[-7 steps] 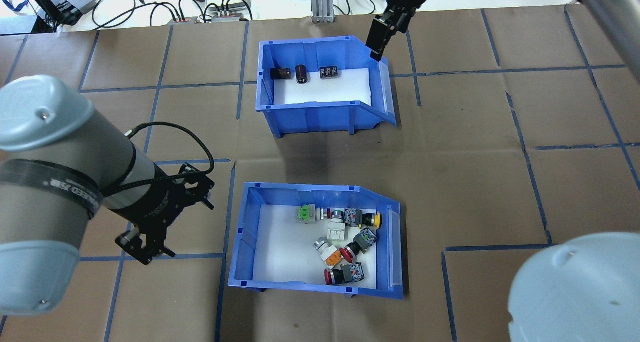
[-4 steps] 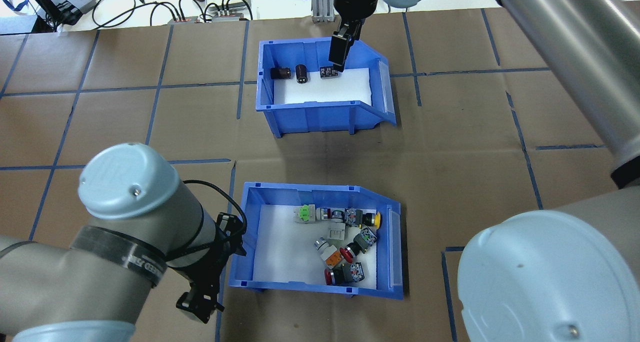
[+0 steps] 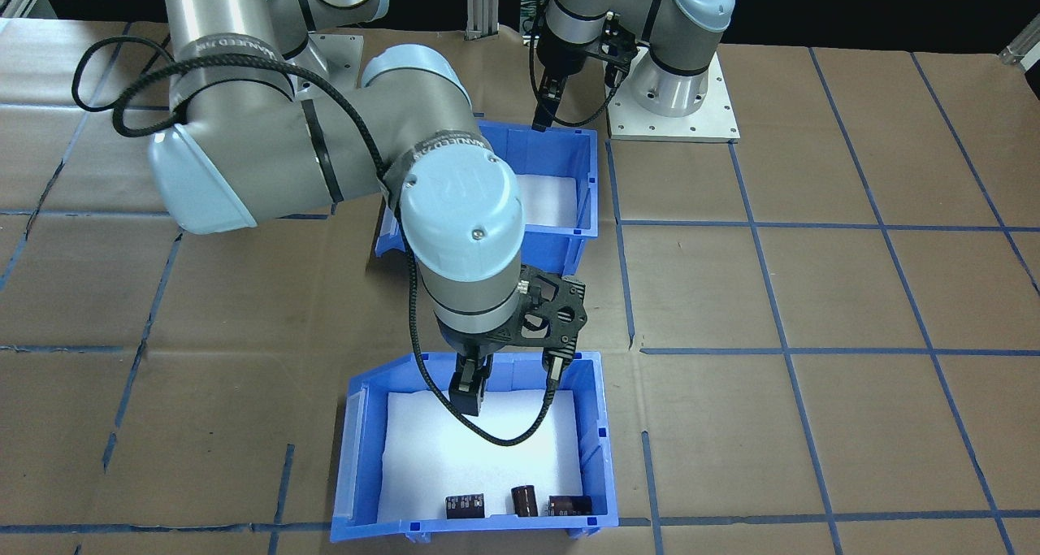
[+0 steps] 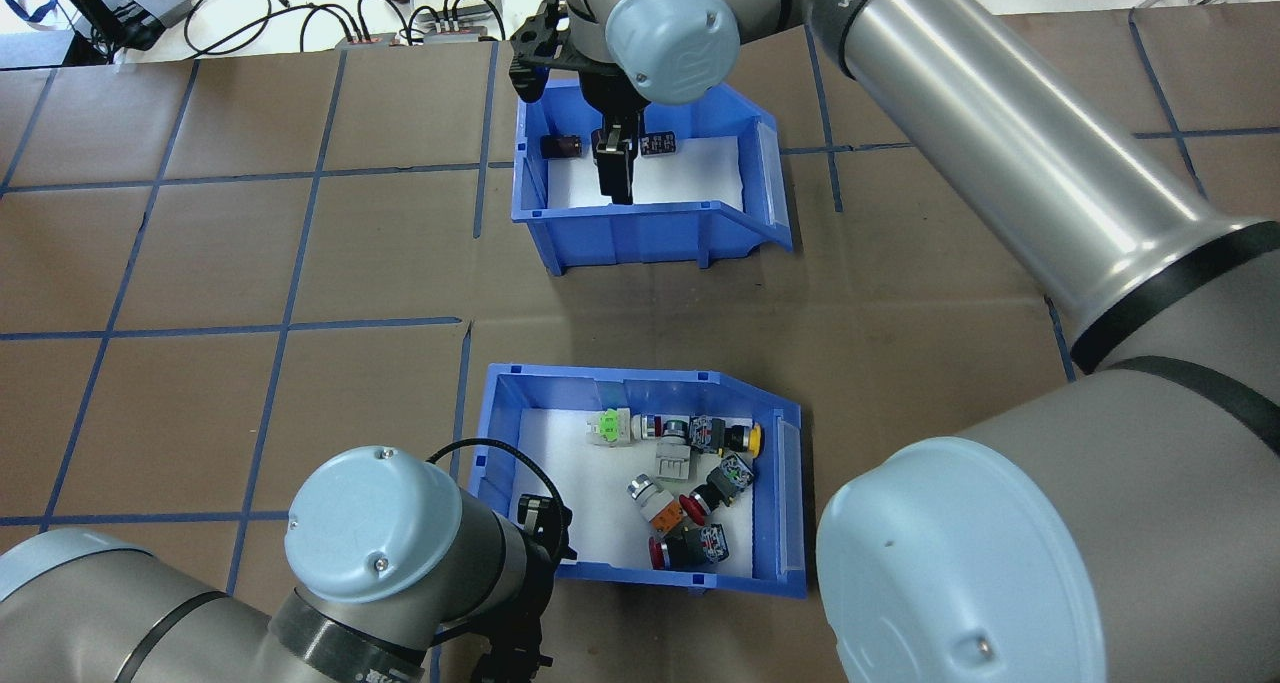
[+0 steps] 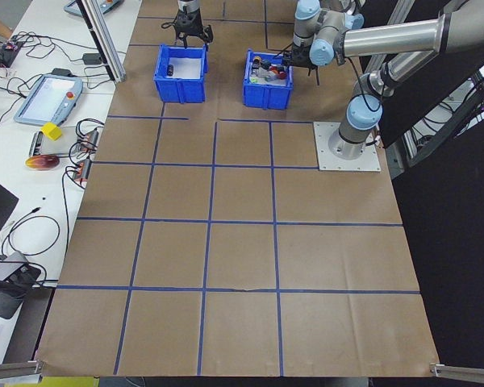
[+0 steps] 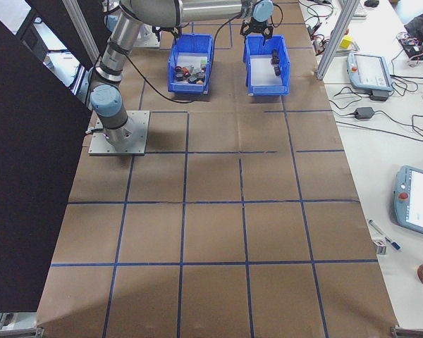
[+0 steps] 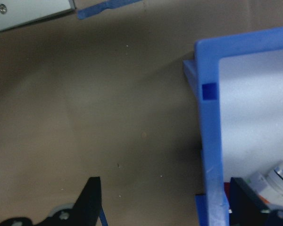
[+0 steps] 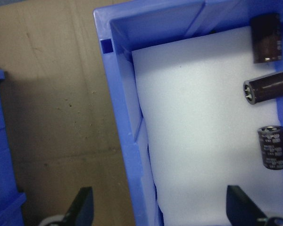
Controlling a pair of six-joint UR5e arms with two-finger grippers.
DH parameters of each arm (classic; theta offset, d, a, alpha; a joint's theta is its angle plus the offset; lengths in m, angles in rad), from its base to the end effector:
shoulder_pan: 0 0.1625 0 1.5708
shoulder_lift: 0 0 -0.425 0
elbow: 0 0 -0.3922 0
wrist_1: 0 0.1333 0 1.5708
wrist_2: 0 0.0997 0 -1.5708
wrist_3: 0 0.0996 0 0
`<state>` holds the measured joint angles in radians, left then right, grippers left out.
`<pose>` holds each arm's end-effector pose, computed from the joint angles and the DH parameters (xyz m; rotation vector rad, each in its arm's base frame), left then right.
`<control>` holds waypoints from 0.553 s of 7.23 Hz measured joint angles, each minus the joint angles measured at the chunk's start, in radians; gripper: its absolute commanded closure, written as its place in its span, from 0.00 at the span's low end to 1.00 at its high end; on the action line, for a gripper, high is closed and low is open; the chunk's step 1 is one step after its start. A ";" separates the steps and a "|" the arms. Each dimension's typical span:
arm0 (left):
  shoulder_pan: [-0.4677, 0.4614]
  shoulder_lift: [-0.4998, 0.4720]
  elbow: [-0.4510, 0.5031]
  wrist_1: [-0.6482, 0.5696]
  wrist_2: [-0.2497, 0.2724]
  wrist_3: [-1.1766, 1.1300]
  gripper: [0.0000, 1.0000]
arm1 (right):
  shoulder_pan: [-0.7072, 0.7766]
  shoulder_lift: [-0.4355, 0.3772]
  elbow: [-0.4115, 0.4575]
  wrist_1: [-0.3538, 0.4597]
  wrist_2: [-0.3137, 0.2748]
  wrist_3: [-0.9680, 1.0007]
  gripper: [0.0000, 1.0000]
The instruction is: Place button box in front
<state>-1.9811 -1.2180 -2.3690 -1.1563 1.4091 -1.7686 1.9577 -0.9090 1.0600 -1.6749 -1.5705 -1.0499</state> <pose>-0.2581 -0.2189 0.2910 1.9405 -2.3977 -0.2436 0.4041 -0.6385 0.3346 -2.0570 2.3529 0.0692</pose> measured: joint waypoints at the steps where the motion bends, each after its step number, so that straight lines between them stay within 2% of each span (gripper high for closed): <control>1: -0.011 -0.023 -0.004 0.015 0.001 -0.006 0.24 | 0.014 0.017 0.005 -0.006 -0.012 -0.008 0.00; 2: -0.022 -0.052 -0.004 0.037 0.003 -0.008 0.24 | 0.022 0.031 0.013 -0.010 -0.017 -0.010 0.06; 3: -0.026 -0.087 -0.003 0.081 0.005 -0.009 0.24 | 0.030 0.043 0.029 -0.018 -0.020 -0.009 0.32; 4: -0.029 -0.120 -0.003 0.130 0.012 -0.009 0.33 | 0.036 0.049 0.046 -0.030 -0.021 -0.007 0.46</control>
<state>-2.0105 -1.3381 -2.3719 -1.0266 1.4208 -1.7779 1.9939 -0.8596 1.1061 -1.7050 -1.5917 -1.0564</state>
